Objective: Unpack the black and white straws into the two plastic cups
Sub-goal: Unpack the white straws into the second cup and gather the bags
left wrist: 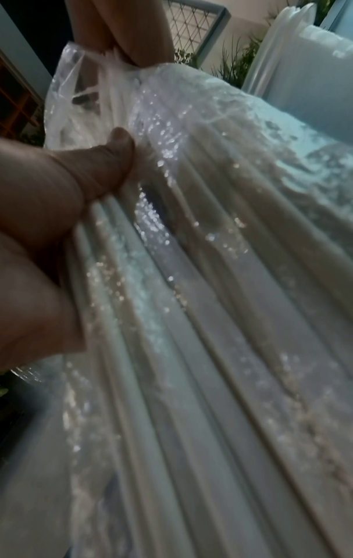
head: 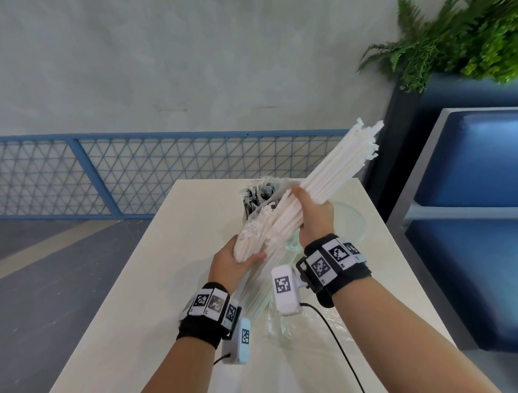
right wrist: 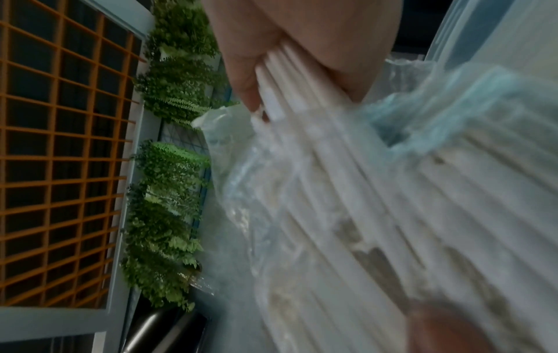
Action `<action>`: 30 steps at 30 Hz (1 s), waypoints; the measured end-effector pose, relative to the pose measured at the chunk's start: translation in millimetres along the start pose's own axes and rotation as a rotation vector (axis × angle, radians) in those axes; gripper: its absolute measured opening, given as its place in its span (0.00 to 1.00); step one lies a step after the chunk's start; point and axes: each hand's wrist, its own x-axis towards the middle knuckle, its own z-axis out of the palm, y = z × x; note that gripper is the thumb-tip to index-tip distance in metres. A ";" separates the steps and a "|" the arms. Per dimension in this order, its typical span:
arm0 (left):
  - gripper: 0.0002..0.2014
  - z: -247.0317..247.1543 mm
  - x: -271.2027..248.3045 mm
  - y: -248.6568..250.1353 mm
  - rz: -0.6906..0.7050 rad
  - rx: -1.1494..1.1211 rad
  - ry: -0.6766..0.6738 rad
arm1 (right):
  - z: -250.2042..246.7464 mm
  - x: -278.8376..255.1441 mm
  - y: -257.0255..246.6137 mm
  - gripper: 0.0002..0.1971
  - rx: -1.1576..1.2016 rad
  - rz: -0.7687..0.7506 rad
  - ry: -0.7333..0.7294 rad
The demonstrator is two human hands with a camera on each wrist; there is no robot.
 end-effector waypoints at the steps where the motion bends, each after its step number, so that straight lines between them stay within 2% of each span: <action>1: 0.22 0.0 -0.1 -0.5 -0.001 -0.003 0.008 | 0.0 1.1 -2.3 0.11 0.022 0.007 0.035; 4: 0.20 0.6 -0.3 -1.4 -0.001 0.007 0.034 | -2.9 3.1 -7.3 0.13 0.104 0.019 0.082; 7: 0.22 1.2 -0.2 -3.5 -0.004 -0.003 0.058 | -10.2 6.1 -16.9 0.06 0.171 0.011 0.106; 11: 0.21 0.3 1.4 -7.3 -0.019 -0.004 0.080 | -22.0 15.4 -33.1 0.11 0.161 -0.024 0.179; 14: 0.19 1.0 1.4 -7.8 -0.013 0.000 0.080 | -29.2 23.2 -43.4 0.06 0.109 -0.073 0.208; 17: 0.16 2.8 1.5 -7.6 -0.010 0.016 0.081 | -35.3 29.5 -53.7 0.02 -0.046 -0.094 0.168; 18: 0.15 3.4 1.0 -6.8 -0.004 0.025 0.079 | -37.2 31.5 -57.1 0.03 -0.114 -0.109 0.153; 21: 0.15 3.9 0.3 -5.7 -0.001 0.034 0.083 | -42.8 39.6 -67.8 0.14 -0.326 -0.223 0.155; 24: 0.15 3.5 -0.2 -4.0 0.005 0.029 0.092 | -45.9 49.3 -73.4 0.14 -0.402 -0.335 0.198; 26: 0.15 4.5 -1.3 -1.9 0.007 0.031 0.089 | -48.1 53.8 -69.1 0.18 -0.379 -0.391 0.198; 28: 0.15 5.7 -2.7 0.8 0.009 0.033 0.084 | -49.7 54.6 -57.9 0.20 -0.367 -0.396 0.176; 30: 0.15 5.8 -2.8 1.4 0.005 0.033 0.081 | -53.4 55.3 -40.7 0.17 -0.407 -0.370 0.141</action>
